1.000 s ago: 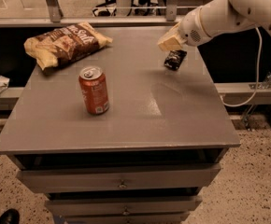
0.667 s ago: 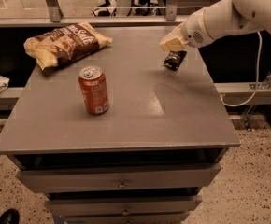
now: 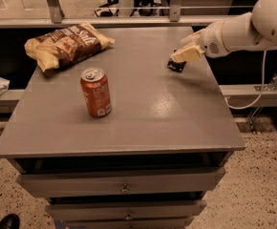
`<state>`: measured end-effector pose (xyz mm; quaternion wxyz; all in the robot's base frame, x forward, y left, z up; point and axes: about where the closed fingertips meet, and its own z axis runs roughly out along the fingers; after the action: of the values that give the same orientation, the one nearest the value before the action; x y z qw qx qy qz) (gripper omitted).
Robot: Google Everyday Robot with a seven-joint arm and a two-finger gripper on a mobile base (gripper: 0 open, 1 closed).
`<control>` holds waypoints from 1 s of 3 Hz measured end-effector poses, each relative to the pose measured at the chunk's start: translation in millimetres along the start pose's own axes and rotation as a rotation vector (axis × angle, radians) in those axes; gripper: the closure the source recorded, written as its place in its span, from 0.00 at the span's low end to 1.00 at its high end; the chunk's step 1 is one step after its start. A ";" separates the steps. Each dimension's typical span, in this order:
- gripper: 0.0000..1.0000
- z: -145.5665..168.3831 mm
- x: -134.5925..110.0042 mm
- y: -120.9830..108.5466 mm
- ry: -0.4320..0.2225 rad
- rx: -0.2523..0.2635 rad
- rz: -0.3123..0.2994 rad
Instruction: Move rxbar chocolate near coke can
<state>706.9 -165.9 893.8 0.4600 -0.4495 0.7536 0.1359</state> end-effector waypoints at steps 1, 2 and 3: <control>0.00 -1.9 15.4 -14.9 -0.003 0.035 0.013; 0.00 3.3 29.7 -20.0 0.015 0.054 0.021; 0.00 11.6 38.8 -21.2 0.034 0.062 0.037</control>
Offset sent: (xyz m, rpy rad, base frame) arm 0.0167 -0.0406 -0.0365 -0.0289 -0.0043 -0.0956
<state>723.9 -192.1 860.4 0.4581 -0.4234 0.7734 0.1131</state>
